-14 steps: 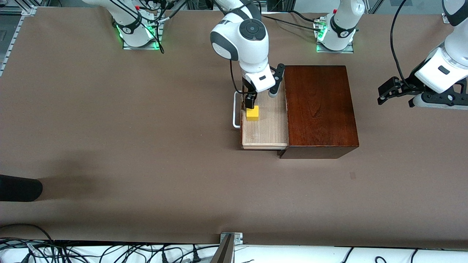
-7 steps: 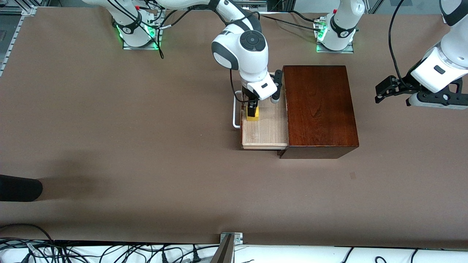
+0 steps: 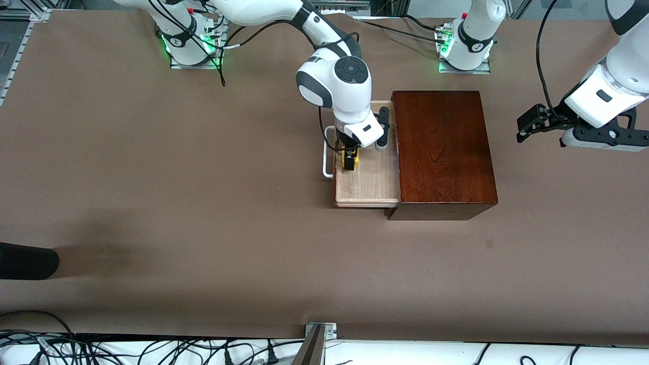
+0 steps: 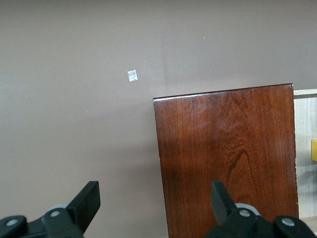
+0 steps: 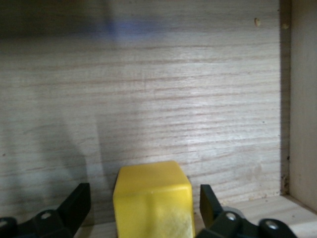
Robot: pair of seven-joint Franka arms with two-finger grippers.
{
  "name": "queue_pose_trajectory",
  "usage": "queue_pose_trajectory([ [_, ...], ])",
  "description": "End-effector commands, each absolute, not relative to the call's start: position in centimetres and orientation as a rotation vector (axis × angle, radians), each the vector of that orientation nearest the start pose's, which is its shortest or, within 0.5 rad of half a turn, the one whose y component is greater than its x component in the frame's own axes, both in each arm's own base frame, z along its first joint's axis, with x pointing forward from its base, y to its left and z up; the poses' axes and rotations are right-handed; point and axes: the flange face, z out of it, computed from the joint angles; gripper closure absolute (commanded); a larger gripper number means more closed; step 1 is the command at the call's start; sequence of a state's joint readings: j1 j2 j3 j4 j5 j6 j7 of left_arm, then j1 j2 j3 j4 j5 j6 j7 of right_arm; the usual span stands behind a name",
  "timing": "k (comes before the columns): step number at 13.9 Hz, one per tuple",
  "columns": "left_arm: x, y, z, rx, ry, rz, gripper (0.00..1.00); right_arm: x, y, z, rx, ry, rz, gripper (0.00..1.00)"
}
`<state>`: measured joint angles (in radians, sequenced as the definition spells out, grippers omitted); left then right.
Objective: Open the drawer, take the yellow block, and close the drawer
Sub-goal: 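Grasp the yellow cube with the right gripper while the left gripper withdraws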
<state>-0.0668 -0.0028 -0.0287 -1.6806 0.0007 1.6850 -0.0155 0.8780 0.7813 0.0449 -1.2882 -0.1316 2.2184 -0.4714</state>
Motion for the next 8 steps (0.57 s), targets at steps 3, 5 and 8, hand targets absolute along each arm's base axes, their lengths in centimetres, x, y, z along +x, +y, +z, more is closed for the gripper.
queue_pose_trajectory([
  [3,55.6,-5.5,59.2,-3.143,0.154,-0.017,0.00,48.4,59.6,31.2,-2.308,-2.205,-0.316,1.00],
  [5,55.6,-5.5,59.2,-3.143,0.154,-0.017,0.00,48.3,59.4,32.0,-2.318,-2.208,-0.287,1.00],
  [8,55.6,-5.7,59.2,-3.142,0.159,-0.017,0.00,48.3,60.4,37.7,-2.367,-2.165,-0.254,1.00],
])
